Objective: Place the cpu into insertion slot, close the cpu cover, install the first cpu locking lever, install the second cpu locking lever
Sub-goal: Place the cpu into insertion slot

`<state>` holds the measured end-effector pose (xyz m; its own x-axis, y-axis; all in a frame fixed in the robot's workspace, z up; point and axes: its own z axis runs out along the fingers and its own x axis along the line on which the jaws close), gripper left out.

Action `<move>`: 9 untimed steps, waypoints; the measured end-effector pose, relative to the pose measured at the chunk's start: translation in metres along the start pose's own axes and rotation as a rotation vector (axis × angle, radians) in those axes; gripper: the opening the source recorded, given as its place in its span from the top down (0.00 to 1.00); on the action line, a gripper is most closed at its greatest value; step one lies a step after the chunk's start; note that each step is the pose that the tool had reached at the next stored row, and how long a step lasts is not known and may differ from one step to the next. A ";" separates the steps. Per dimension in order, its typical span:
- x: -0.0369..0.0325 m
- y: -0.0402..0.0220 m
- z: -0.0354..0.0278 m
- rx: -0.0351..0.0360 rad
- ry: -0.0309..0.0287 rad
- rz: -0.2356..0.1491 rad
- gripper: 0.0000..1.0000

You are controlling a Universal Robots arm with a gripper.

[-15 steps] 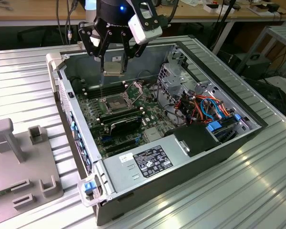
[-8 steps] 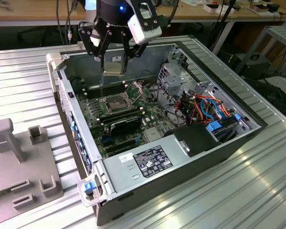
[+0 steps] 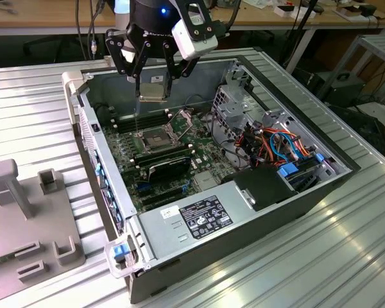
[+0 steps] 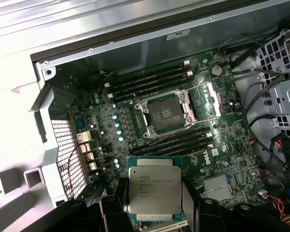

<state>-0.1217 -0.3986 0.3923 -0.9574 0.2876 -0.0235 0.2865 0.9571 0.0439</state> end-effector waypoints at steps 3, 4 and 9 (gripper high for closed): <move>0.0000 0.0000 0.0000 0.0003 -0.0005 0.011 0.46; 0.0000 0.0000 0.0000 0.0003 -0.0006 0.015 0.46; 0.0000 0.0000 0.0001 0.0011 -0.0020 0.046 0.46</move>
<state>-0.1217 -0.3986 0.3922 -0.9431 0.3316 -0.0234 0.3304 0.9428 0.0439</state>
